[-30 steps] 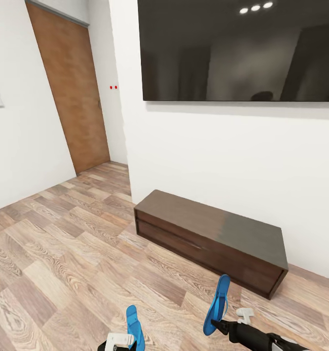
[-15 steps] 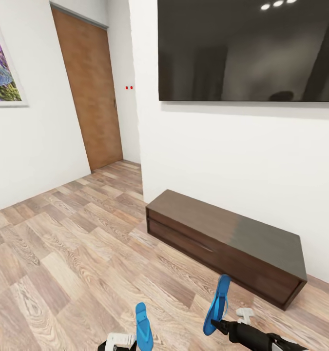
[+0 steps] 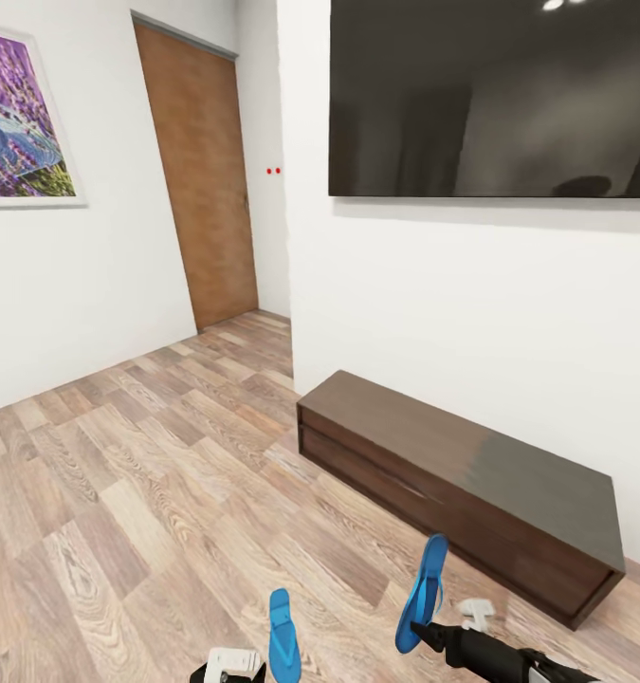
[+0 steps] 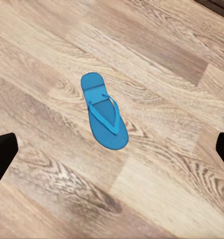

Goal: In the bedroom, move the book from the bed onto either nightstand, and place the two sandals side by side next to the bed.

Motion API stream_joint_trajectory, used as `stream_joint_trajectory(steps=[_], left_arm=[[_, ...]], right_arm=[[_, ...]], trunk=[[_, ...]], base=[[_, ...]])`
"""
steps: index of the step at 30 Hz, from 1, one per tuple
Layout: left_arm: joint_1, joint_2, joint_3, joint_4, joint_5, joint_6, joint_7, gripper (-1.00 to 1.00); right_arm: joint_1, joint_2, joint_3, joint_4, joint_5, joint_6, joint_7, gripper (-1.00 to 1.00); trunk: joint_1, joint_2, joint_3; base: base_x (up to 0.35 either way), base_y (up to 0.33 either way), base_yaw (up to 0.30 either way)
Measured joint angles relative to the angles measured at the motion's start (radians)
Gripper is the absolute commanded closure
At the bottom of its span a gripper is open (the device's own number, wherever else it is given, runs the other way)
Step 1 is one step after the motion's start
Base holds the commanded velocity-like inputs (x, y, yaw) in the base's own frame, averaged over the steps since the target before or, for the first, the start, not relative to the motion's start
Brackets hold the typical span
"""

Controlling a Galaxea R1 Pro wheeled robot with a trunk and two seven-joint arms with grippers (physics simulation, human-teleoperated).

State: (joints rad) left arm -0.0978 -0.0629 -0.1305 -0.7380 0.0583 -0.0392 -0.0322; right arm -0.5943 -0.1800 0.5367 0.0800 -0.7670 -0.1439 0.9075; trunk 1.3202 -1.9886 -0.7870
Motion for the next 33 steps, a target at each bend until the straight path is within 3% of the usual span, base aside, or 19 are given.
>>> stream_joint_trajectory(steps=[14,17,20,24,26,27,30,33], left_arm=[[-0.001,0.000,0.002,-0.010,0.000,0.007,0.001,-1.00],[-0.010,-0.019,0.003,-0.052,0.000,0.030,0.004,-1.00],[-0.027,-0.036,0.003,-0.145,0.000,0.155,0.005,-1.00],[-0.050,-0.047,0.003,-0.374,0.005,0.433,0.003,-1.00],[-0.058,-0.050,0.003,-0.454,0.021,0.543,0.000,-1.00],[-0.062,-0.052,0.002,-0.482,0.053,0.594,-0.001,-1.00],[-0.065,-0.053,0.000,-0.479,0.093,0.635,0.000,-1.00],[-0.067,-0.053,0.001,-0.452,0.106,0.648,0.002,-1.00]], right_arm=[[-0.001,0.000,-0.001,-0.001,0.000,0.000,0.000,1.00],[-0.001,0.000,0.000,-0.001,0.000,0.000,-0.001,1.00],[0.000,0.000,0.000,-0.001,0.000,0.000,-0.001,1.00],[0.000,0.000,0.000,-0.001,0.000,0.000,-0.002,1.00],[0.000,0.000,0.000,-0.001,0.000,0.000,-0.001,1.00],[0.000,0.000,-0.001,-0.001,0.000,0.000,-0.001,1.00],[0.000,0.000,-0.001,-0.002,-0.001,0.000,-0.007,1.00],[-0.003,0.003,-0.013,-0.020,-0.003,0.012,-0.162,1.00]], trunk=[[0.000,0.000,0.000],[0.000,0.000,0.000],[0.000,0.000,0.000],[0.000,0.000,0.000],[0.000,0.000,0.000],[0.000,0.000,0.000],[0.000,0.000,0.000],[0.000,0.000,0.000]], base=[[0.018,-0.029,0.000],[0.039,0.000,0.000],[0.079,0.000,0.000],[0.085,0.000,0.000],[0.035,0.000,0.000],[0.015,0.000,0.000],[0.006,0.000,0.000],[0.000,0.000,0.000]])
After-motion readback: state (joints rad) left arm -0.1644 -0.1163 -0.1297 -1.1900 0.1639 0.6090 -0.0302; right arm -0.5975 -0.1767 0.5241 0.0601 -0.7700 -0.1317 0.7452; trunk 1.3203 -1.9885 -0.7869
